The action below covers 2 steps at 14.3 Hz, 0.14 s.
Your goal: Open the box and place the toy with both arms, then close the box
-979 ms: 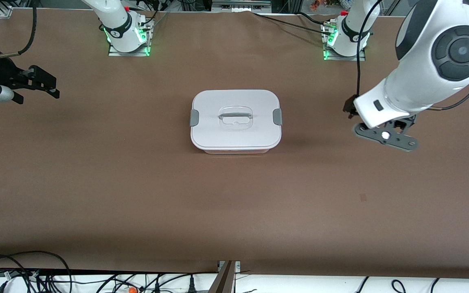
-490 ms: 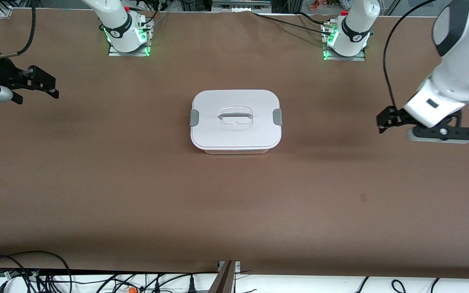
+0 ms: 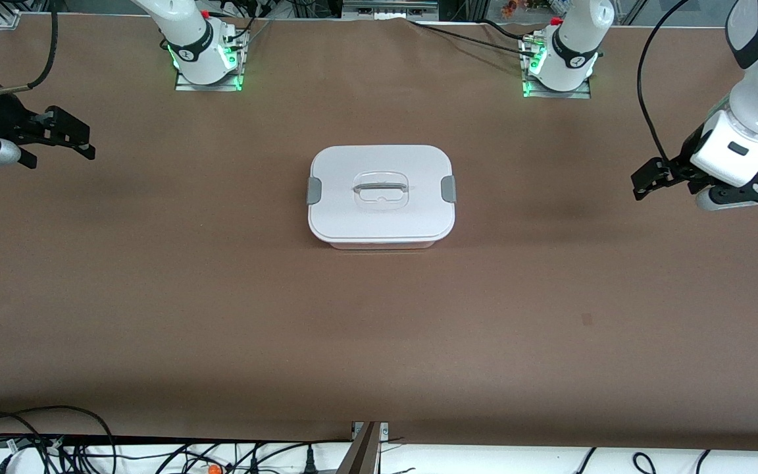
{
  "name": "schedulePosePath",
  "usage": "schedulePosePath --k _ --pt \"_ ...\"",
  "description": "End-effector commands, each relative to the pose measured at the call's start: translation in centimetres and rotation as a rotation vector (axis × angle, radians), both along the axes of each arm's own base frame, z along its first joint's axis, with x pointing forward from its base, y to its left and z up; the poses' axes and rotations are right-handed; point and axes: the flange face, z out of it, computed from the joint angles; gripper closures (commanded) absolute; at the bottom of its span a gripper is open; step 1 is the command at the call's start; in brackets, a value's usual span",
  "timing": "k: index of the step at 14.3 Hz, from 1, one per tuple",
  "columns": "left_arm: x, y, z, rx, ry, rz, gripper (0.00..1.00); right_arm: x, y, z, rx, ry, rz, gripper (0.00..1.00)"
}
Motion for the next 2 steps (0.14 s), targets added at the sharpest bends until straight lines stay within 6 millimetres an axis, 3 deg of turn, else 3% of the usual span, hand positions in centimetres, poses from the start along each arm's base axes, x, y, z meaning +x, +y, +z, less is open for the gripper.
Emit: schedulePosePath --k 1,2 --pt "0.11 -0.32 0.04 -0.009 0.023 -0.039 0.0 0.0 -0.02 0.48 0.0 0.004 -0.004 0.0" --pt "0.05 -0.08 -0.03 -0.012 0.032 -0.049 0.0 0.0 -0.1 0.48 0.0 0.004 -0.006 0.0"
